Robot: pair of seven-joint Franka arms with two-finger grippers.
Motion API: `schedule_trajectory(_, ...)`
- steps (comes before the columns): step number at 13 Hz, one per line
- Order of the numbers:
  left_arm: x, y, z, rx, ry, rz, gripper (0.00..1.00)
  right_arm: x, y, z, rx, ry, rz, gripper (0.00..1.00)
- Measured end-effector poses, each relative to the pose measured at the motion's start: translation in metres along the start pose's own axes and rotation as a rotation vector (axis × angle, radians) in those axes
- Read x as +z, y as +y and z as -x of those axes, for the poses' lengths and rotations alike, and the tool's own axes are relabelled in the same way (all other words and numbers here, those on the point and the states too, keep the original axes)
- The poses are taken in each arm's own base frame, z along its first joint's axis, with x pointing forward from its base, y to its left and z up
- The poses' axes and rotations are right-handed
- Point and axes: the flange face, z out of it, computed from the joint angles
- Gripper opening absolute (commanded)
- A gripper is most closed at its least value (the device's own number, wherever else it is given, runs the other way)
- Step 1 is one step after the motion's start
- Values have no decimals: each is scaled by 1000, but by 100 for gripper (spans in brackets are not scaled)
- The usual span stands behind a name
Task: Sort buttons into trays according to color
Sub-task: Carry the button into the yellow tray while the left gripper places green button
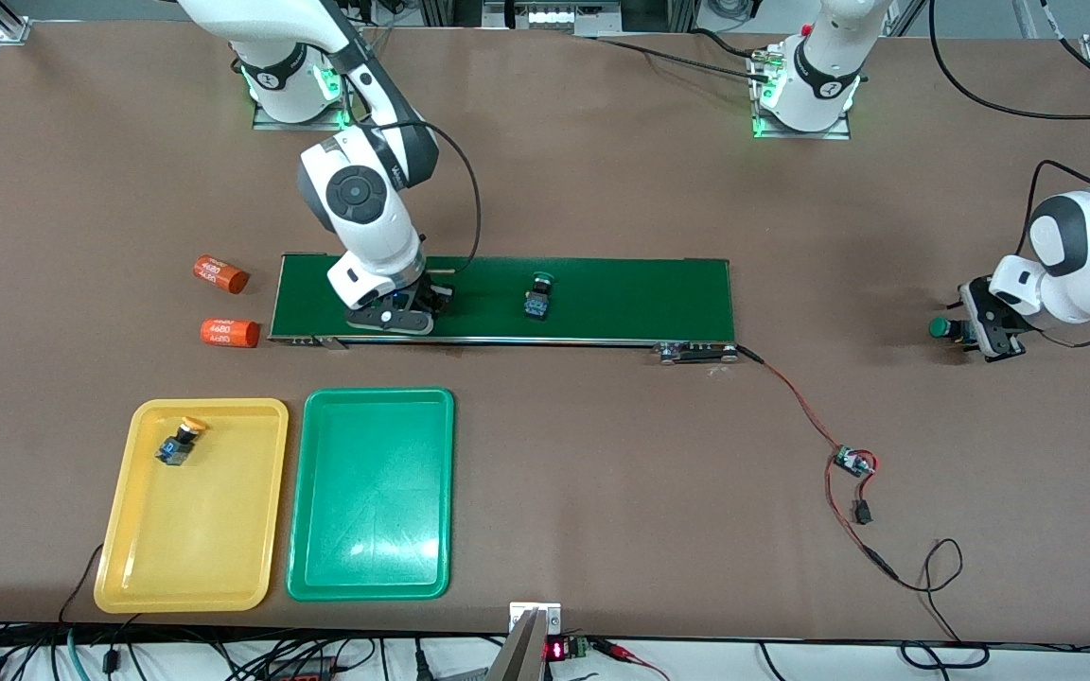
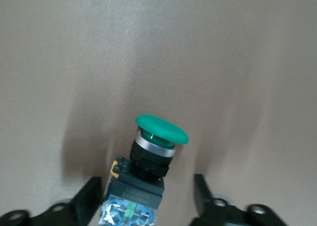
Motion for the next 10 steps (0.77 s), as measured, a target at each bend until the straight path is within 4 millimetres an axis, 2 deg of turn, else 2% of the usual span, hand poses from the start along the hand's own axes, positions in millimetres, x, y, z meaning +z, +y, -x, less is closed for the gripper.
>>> schedule_trajectory(2, -6, -4, -3, 52, -3, -15, 3, -46, 9, -43, 29, 4, 16, 0)
schedule_trajectory(3, -11, -6, -8, 72, -5, -24, 2, -73, 20, -68, 33, 6, 22, 0)
schedule_trajectory(4, -18, -10, -20, 96, -8, -36, 1, -95, 42, -95, 32, 15, 23, 0)
schedule_trajectory(5, -27, -14, -37, 125, -11, -51, 0, -106, 72, -121, 30, 24, 24, 0)
schedule_trajectory(6, -37, -18, -58, 161, -18, -65, 0, -104, 109, -145, 26, 24, 29, 0)
schedule_trajectory(8, -57, -19, -105, 180, 1, -64, 0, -79, 179, -180, 1, -1, 43, 0)
schedule_trajectory(9, -66, -15, -130, 148, 24, -37, 0, -64, 204, -193, -11, -12, 47, 0)
schedule_trajectory(10, -73, -9, -156, 91, 41, 1, 0, -53, 220, -203, -20, -17, 49, 0)
